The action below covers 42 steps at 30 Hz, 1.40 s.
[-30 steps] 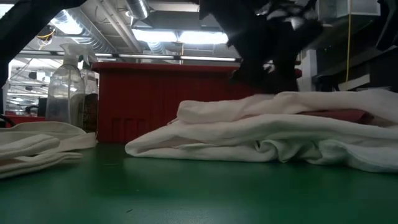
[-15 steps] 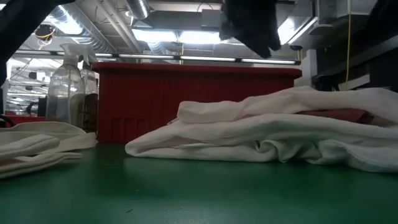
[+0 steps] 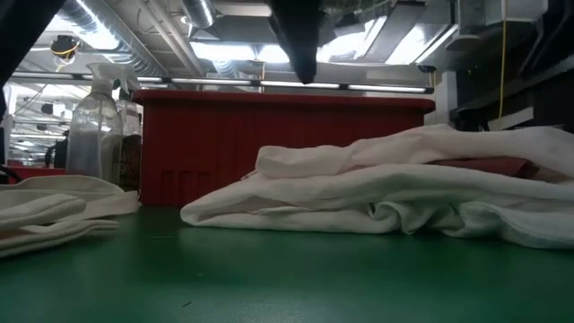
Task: Fold Laundry from Bin
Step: Fold the white underwear
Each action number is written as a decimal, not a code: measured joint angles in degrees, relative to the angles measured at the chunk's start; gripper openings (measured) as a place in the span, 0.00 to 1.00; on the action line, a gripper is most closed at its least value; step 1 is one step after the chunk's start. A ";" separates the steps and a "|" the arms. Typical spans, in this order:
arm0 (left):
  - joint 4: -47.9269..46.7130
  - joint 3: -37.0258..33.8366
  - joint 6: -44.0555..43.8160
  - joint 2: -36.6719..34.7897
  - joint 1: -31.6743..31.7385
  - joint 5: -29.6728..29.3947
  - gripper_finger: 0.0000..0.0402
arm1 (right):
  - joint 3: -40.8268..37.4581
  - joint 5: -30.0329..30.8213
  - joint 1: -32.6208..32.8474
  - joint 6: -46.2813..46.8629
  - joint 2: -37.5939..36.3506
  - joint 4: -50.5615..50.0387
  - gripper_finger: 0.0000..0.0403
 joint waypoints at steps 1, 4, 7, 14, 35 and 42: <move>-0.29 0.00 -0.51 -0.02 -0.31 -0.55 0.33 | -1.61 -0.84 -1.25 0.01 -1.39 0.40 0.46; -0.83 -0.02 -2.85 -0.01 -0.97 -4.34 0.33 | -6.54 -4.94 -5.00 -0.96 -5.93 2.74 0.46; -0.78 -0.02 -3.81 -0.02 -1.18 -6.47 0.33 | -11.65 -8.47 -8.45 -2.39 -10.54 5.47 0.46; 0.62 -0.02 -4.51 -0.02 -1.11 -6.93 0.33 | -21.39 -13.07 -16.36 -2.58 -16.81 18.43 0.46; 1.49 -0.02 -5.93 -0.02 -1.07 -6.99 0.33 | -29.98 -26.51 -26.92 -1.27 -16.76 30.48 0.46; 1.93 -0.02 -5.91 -0.02 -1.11 -6.99 0.33 | -30.17 -28.64 -26.90 -1.26 -16.76 31.58 0.46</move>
